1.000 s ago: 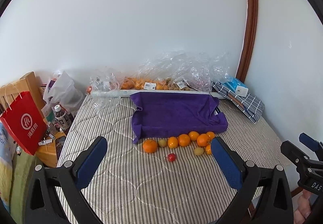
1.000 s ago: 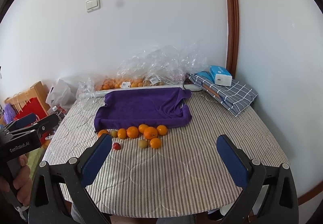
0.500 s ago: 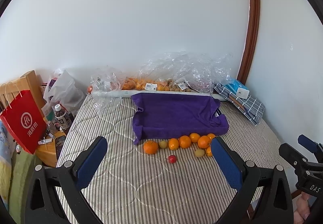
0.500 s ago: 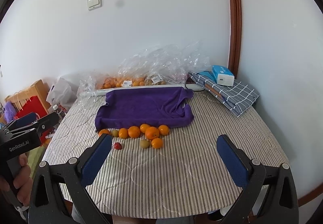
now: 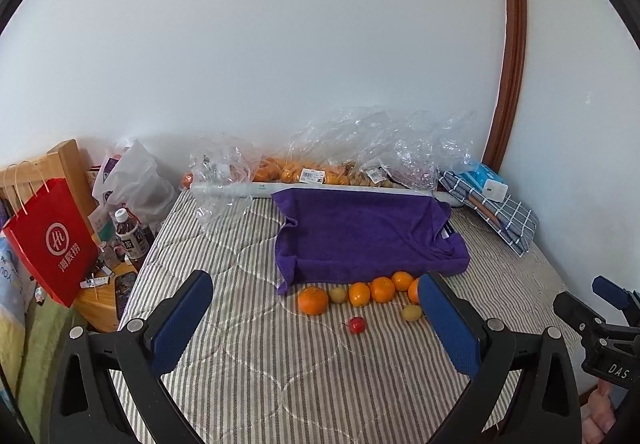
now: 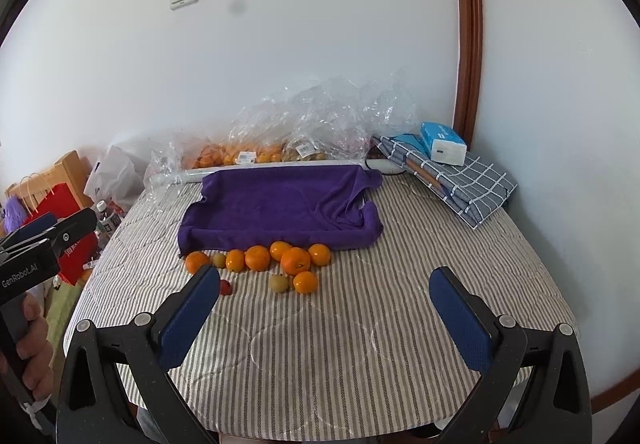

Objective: Organize fruits

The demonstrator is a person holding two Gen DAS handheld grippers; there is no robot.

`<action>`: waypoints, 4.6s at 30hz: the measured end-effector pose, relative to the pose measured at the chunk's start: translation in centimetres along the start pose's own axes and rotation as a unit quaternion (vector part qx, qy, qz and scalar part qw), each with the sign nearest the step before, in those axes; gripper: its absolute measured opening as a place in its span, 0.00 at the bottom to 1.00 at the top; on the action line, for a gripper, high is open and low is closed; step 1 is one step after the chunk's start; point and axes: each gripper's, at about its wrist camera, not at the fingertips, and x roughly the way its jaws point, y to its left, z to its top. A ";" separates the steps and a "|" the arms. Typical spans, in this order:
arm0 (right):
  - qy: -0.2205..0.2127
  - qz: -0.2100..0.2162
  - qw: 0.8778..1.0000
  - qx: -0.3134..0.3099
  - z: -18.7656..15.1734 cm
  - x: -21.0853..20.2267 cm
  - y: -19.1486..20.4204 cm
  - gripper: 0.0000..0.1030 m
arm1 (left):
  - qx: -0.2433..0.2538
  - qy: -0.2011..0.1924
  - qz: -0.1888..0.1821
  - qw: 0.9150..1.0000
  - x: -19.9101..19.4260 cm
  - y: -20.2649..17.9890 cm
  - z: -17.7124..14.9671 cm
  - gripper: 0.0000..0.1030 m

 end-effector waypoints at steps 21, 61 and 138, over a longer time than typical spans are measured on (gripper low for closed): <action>0.095 0.040 0.995 0.015 -4.1 14.8 -0.4 0.77 | -0.020 0.104 0.001 0.994 13.5 5.4 -3.9 0.90; 0.091 0.068 0.993 -0.010 -5.9 20.5 -0.9 0.33 | -0.050 0.121 -0.120 0.984 20.8 3.3 -7.0 0.38; 0.082 0.073 0.994 -0.011 4.9 32.5 0.0 0.33 | -0.085 0.119 -0.075 0.986 30.6 2.4 1.4 0.38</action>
